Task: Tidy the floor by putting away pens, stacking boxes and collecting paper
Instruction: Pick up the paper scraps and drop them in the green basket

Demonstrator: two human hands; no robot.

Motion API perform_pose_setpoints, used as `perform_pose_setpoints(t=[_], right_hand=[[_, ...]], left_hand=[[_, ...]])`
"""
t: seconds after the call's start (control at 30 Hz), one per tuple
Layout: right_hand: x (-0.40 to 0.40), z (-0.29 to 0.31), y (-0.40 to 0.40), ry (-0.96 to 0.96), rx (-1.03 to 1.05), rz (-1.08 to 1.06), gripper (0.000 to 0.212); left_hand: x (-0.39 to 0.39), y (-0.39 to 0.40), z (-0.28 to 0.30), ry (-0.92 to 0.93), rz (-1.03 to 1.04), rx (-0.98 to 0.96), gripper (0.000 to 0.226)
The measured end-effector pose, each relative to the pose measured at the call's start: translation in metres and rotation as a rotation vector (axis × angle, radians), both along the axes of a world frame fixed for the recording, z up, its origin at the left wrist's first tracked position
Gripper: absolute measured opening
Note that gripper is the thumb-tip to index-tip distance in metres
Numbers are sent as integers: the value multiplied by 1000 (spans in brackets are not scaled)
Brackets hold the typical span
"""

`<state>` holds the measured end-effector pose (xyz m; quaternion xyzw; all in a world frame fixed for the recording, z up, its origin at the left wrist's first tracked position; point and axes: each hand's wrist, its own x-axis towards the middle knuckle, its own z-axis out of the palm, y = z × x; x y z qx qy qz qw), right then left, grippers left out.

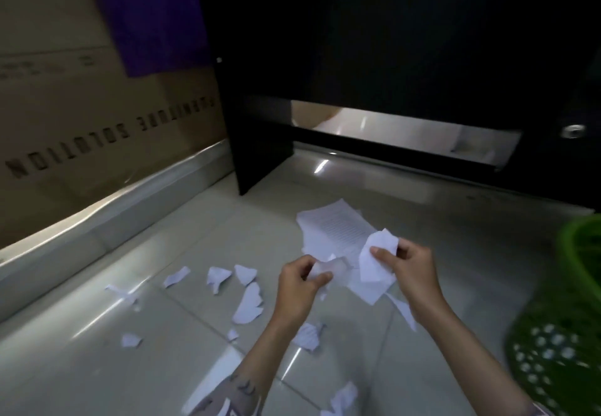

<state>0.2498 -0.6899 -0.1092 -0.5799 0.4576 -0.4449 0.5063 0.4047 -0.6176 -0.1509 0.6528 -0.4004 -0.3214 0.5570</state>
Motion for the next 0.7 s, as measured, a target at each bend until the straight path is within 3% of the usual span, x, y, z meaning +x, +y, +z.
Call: perform_pose_setpoints(t=[0.07,0.23,0.4,0.47,0.53,0.6,0.7], right_hand=[[-43,24,-9,-4,-63,-94,7],[-145,63,-16,35,-184,-369,3],[-228,73,-13,106,-181,-554,18],[-258,67,-16,172,-155,-626,12],[-281,58,-21,240,-129,-673,25],[-297,49,-27,318,-111,-682,30],[-315,42,-33,414,-73,-686,25]], left_hand=[[-43,-23,20,18,-101,-41,21],[-137,-65,56,61,-254,-86,28],[-214,-93,80,65,-404,-62,30],[-244,-106,85,36,-429,-51,15],[-269,-116,90,8,-447,-39,7],[-287,-125,93,-32,-477,-26,9],[-304,-136,94,-138,-499,-9,29]])
